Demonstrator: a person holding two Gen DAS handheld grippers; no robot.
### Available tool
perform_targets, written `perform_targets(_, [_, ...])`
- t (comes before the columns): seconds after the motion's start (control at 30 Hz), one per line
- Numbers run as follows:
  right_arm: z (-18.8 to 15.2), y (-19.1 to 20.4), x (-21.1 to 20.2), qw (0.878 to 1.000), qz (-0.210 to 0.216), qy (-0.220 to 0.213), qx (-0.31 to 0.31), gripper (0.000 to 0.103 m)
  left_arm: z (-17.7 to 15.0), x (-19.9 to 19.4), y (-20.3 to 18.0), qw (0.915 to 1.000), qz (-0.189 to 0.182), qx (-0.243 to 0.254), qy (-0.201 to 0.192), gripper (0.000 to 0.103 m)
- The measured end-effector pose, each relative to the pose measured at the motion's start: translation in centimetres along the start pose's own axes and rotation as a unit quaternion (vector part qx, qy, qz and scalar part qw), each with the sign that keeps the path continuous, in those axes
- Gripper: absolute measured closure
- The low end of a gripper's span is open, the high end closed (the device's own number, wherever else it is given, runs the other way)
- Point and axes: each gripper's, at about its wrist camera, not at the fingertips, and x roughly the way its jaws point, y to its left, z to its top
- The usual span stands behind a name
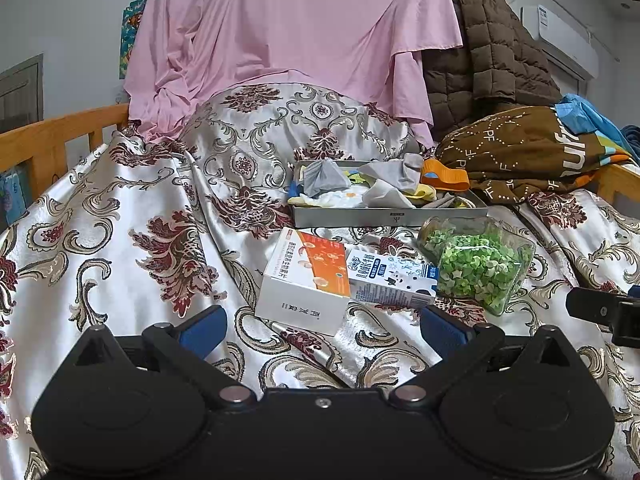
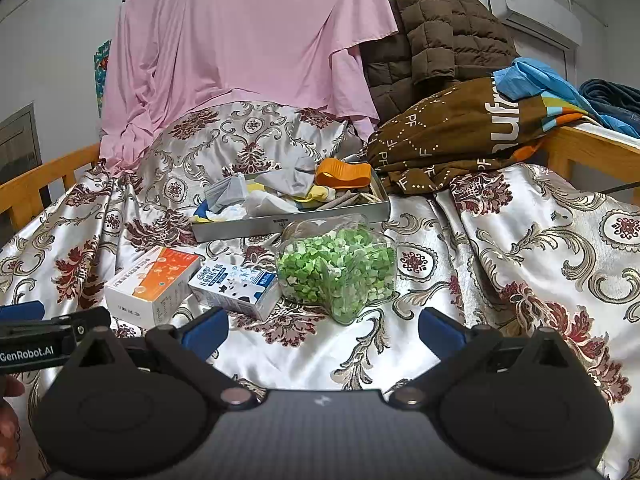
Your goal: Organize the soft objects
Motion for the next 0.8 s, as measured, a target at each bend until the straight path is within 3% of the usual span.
perform_targets(0.8, [-0.01, -0.01, 0.02, 1.000, 0.000, 0.000, 0.000, 0.000, 0.10, -0.10, 0.04, 1.0000, -0.001, 0.000, -0.004, 0.001])
